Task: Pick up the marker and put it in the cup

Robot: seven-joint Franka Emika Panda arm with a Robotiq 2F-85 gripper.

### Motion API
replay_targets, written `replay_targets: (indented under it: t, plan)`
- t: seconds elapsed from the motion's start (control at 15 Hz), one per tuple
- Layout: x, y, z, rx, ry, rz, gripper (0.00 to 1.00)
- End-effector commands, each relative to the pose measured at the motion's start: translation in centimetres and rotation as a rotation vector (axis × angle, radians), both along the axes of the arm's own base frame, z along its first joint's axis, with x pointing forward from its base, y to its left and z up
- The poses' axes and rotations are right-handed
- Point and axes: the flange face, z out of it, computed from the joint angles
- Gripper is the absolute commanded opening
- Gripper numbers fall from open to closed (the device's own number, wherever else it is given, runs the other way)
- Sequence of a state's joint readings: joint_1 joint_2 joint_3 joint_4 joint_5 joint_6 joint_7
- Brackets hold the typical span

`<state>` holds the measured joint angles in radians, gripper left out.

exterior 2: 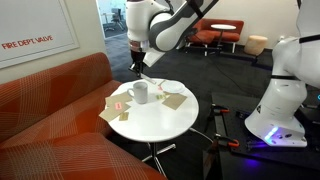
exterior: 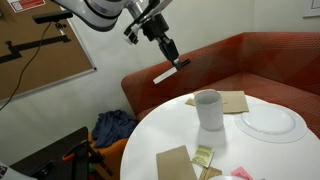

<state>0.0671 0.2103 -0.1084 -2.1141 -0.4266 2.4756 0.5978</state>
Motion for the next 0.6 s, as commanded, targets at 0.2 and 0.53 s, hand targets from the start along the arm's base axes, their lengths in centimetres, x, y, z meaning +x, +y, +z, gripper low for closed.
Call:
replay_targets:
  t: [0.2,0.53]
  plan:
    - [0.2,0.51,-0.17,-0.086,-0.143,-0.22,0.05]
    - [0.3,1.0,-0.43,-0.148,-0.309,-0.416,0.05]
